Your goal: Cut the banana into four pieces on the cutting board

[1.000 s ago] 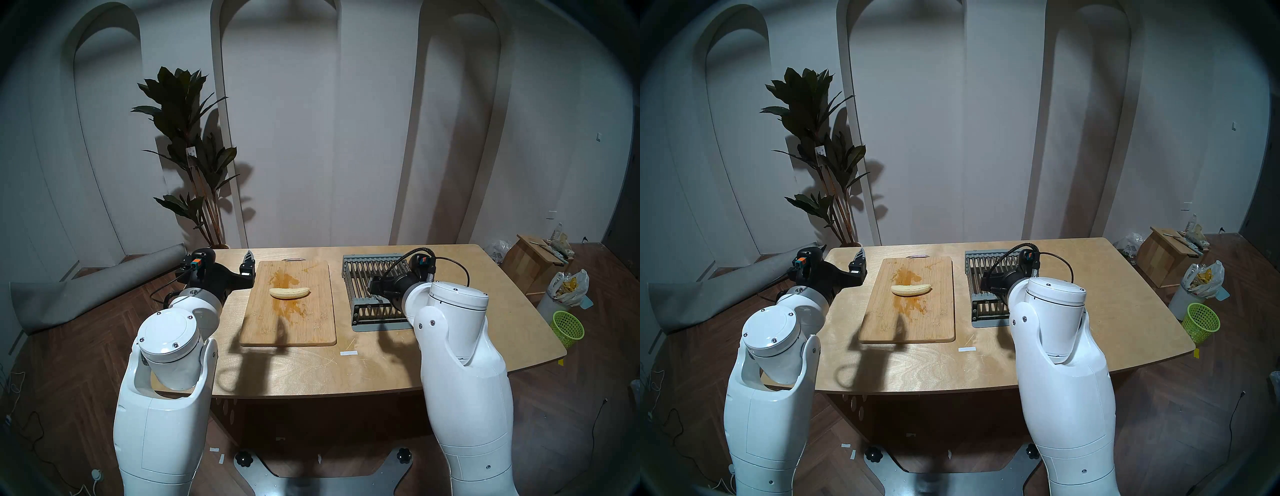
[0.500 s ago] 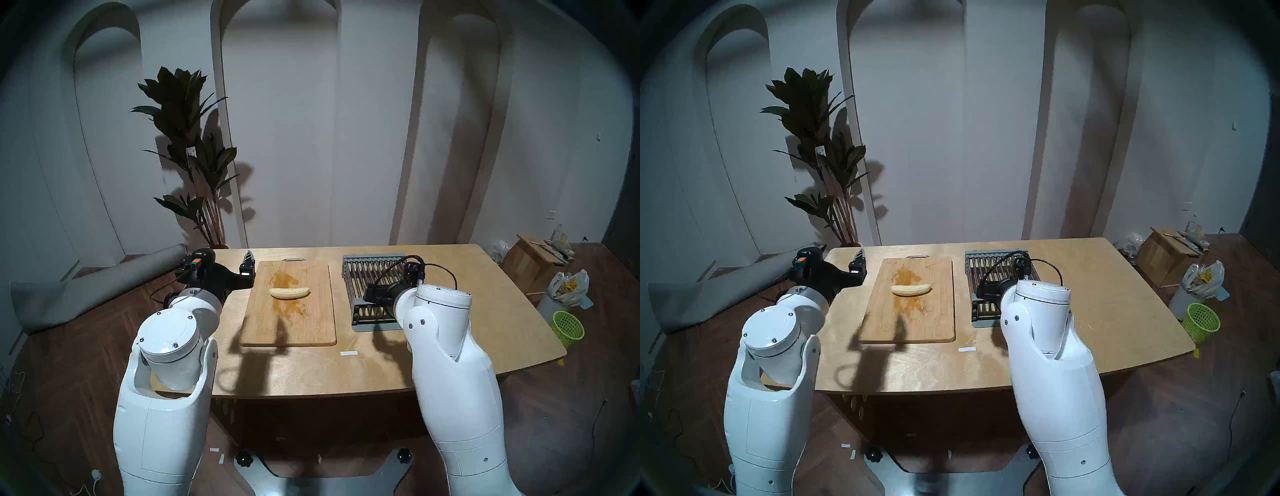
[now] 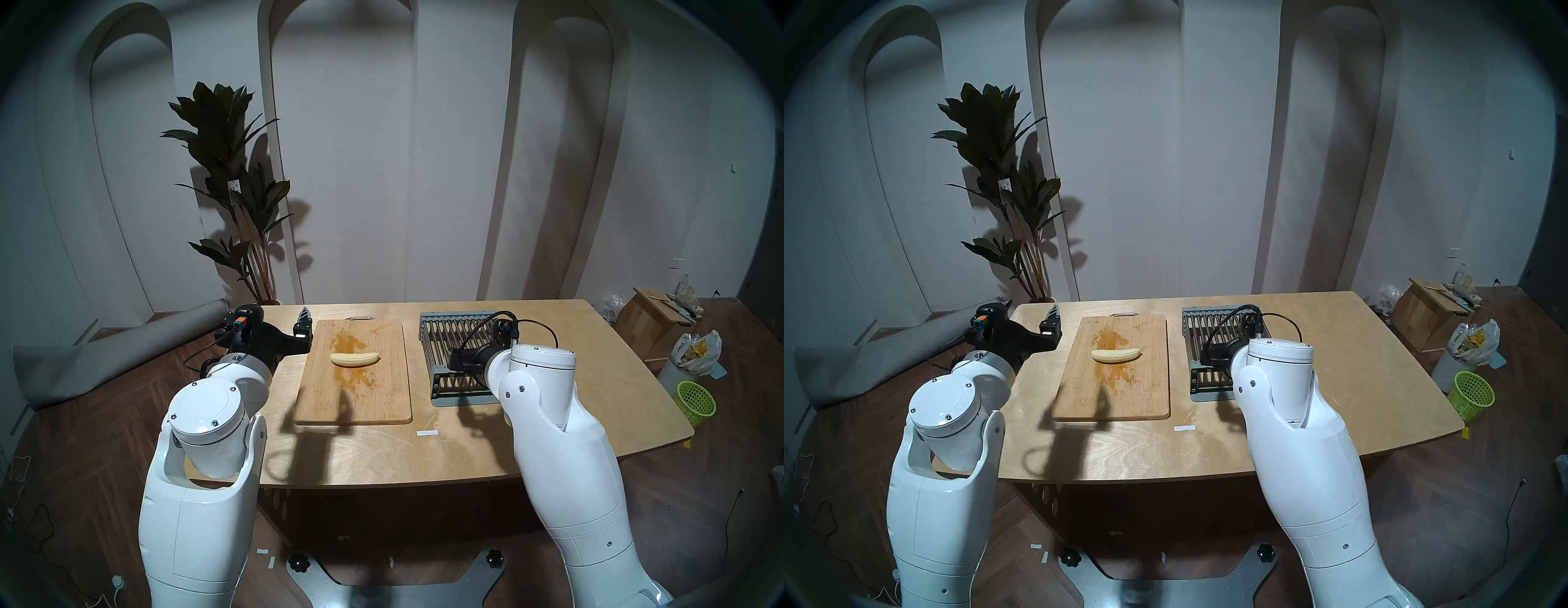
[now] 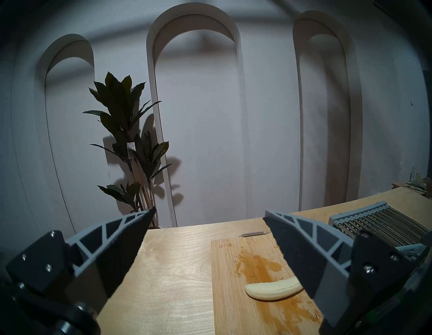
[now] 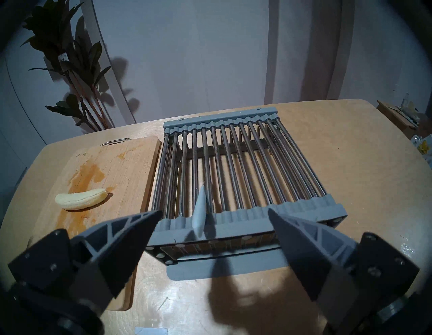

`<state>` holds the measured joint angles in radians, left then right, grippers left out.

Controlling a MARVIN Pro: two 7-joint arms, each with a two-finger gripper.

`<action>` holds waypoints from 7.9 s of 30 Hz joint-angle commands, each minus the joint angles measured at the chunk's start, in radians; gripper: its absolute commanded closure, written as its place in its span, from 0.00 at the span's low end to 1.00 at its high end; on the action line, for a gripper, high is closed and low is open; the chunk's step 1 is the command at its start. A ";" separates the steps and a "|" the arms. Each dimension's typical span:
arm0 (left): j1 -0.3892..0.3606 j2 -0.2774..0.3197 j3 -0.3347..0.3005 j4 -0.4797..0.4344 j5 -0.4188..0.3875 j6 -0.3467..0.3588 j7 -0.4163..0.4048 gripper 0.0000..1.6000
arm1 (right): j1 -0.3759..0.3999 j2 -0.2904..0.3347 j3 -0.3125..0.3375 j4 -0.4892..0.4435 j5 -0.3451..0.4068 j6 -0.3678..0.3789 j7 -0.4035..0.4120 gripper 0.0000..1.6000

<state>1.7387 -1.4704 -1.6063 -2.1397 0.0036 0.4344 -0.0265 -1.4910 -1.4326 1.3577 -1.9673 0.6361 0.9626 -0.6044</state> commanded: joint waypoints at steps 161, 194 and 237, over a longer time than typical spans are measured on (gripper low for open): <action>-0.009 0.006 0.005 -0.017 -0.006 -0.004 0.007 0.00 | 0.039 0.343 -0.290 -0.163 -0.171 -0.347 0.238 1.00; -0.120 0.019 -0.045 -0.018 -0.103 -0.047 -0.053 0.00 | -0.076 0.175 -0.179 0.068 0.027 -0.795 0.581 1.00; -0.505 0.417 -0.125 0.353 -0.451 -0.076 -0.788 0.00 | -0.025 0.170 -0.299 0.176 -0.114 -0.829 0.622 1.00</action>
<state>1.3382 -1.1029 -1.7613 -1.7941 -0.3966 0.3803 -0.7246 -1.5444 -1.2502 1.0695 -1.7887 0.5425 0.1507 0.0155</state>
